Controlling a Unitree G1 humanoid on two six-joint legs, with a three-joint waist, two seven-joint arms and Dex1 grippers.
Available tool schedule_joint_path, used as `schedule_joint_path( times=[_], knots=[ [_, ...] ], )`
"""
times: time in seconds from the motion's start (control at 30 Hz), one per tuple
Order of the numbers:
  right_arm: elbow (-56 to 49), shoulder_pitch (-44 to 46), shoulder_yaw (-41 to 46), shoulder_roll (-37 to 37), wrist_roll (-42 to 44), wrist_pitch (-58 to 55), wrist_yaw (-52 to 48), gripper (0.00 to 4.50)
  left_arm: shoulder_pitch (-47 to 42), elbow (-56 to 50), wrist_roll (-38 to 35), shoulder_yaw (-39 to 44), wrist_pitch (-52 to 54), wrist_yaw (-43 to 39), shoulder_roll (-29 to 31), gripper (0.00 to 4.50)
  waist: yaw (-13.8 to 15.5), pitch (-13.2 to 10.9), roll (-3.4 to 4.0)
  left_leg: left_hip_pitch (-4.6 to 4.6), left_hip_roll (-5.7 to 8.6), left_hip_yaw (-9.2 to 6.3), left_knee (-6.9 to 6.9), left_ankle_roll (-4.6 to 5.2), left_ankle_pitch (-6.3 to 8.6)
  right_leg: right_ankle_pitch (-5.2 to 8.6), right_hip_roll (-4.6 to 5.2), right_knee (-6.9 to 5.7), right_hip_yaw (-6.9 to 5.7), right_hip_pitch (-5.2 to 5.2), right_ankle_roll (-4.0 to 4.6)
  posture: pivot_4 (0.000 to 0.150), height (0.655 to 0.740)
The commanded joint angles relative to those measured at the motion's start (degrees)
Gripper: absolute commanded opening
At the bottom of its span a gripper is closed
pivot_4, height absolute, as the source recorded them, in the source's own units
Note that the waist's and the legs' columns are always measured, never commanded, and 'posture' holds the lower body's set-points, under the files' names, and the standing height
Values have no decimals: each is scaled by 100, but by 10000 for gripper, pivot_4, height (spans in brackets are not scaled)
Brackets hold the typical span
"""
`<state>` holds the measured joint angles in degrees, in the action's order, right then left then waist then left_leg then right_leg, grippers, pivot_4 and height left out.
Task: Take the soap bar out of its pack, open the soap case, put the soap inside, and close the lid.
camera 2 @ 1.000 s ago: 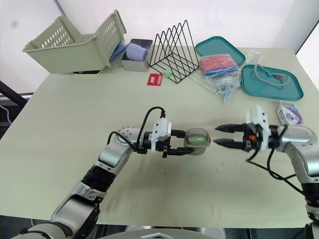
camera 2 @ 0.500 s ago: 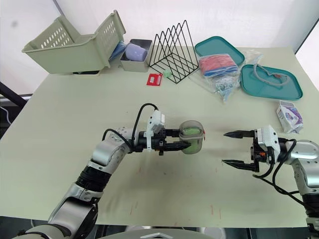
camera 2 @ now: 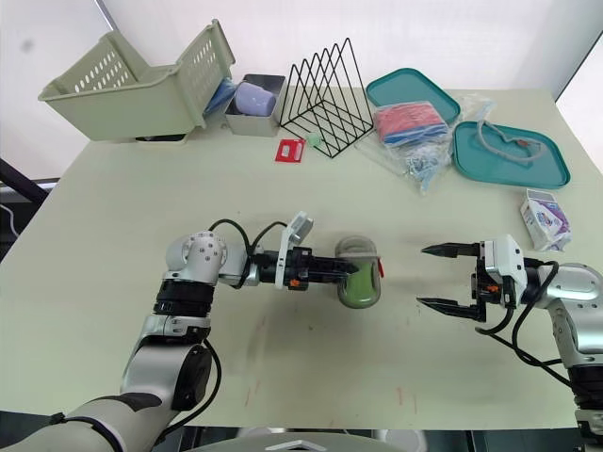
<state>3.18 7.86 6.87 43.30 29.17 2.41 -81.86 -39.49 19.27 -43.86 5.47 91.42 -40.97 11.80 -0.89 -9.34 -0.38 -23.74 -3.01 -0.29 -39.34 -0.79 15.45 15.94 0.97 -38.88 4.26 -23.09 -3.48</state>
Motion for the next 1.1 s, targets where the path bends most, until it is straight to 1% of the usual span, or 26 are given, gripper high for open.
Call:
schedule_joint_path(
  times=[0.03, 0.17, 0.2, 0.3, 0.33, 0.47, 0.53, 0.63, 0.73, 0.83, 0.9, 1.0, 1.1],
  knots=[
    [-199, 0, 33, -22, 74, -39, 35, 44669, -155, 61, 77, -102, 28, 46, 80, 20247, 10, 0, 0, 0, 1, 0, 0, -3, -2, 0, 0, 0, 0, 0, 0, 1500, 7400],
    [-215, 20, 1, -71, 51, -66, 61, 44669, -196, 55, 101, -384, -136, -124, 215, 20247, 2, 0, 0, 1, 1, 0, 1, -9, -5, 0, 0, 0, 0, 0, 0, 1500, 7400],
    [-214, 34, -6, -81, 49, -78, 66, 45000, -221, 72, 118, -437, -214, -168, 241, 30153, 0, 0, 0, 2, 0, 0, 1, -10, -5, 0, 0, -1, 0, 0, 0, 1500, 7400],
    [-204, 70, -31, -93, 34, -117, 82, 45000, -323, 53, 135, -599, -412, -362, 368, 43330, 12, 1, 1, 7, 1, -1, 2, -12, -6, 0, 0, 0, 0, 6, 0, 1500, 7400],
    [-191, 76, -42, -94, 25, -116, 82, 45000, -345, 24, 135, -650, -456, -424, 420, 44367, 13, 1, 1, 9, 2, -2, 1, -12, -7, 0, 1, 0, 0, 10, 0, 1500, 7400],
    [-179, 80, -93, -86, 19, -123, 113, 45000, -268, -360, 211, -1064, -912, -807, 838, 44367, -14, 1, 1, 19, 3, -6, 2, -11, -6, 0, 0, 0, -3, 21, 0, 1500, 7400],
    [-179, 83, -100, -87, 19, -136, 128, 45000, -212, -546, 248, -1123, -1201, -936, 1020, 44367, -29, 1, 1, 20, 2, -6, 5, -13, -7, 0, -1, 0, -2, 21, 0, 1500, 7400],
    [-119, 131, -70, -97, 0, -193, 236, 45000, 55, -1342, 460, -1324, -2071, -1399, 1641, 44367, -63, 0, 2, 20, 0, -5, 7, -13, -7, 0, -1, 0, -2, 21, 0, 1500, 7400],
    [-41, 183, -15, -122, -50, -201, 402, 45000, 437, -1980, 869, -1347, -3116, -1520, 2108, 44367, -60, 0, 3, 17, -1, -3, 10, -13, -7, 0, 1, 3, -1, 16, 1, 1500, 7400],
    [-19, 164, 46, -216, -114, -187, 695, 45000, 919, -2433, 1327, -1116, -4215, -1367, 2372, 44367, 6, 0, 3, 15, 0, 1, 8, -13, -7, 0, 4, 5, 0, 16, 1, 1500, 7400],
    [-46, 109, 83, -293, -154, -159, 906, 45000, 1262, -2655, 1580, -958, -4864, -1231, 2428, 44367, 31, -1, 3, 13, 0, 0, 7, -9, -5, 0, 5, 8, -1, 16, 1, 1500, 7400],
    [-110, -52, 136, -430, -229, -144, 1275, 45000, 1836, -3065, 1904, -645, -5680, -801, 2356, 44367, 53, -1, 2, 8, 0, -2, 6, 7, 5, 0, 6, 9, -3, 14, 1, 1500, 7400],
    [-138, -227, 235, -521, -267, -155, 1611, 45000, 2410, -3362, 2156, -329, -6235, -235, 2130, 44367, 47, -1, 2, 8, 0, 1, 8, 10, 7, 0, 7, 11, -1, 14, 1, 1500, 7400]
  ],
)
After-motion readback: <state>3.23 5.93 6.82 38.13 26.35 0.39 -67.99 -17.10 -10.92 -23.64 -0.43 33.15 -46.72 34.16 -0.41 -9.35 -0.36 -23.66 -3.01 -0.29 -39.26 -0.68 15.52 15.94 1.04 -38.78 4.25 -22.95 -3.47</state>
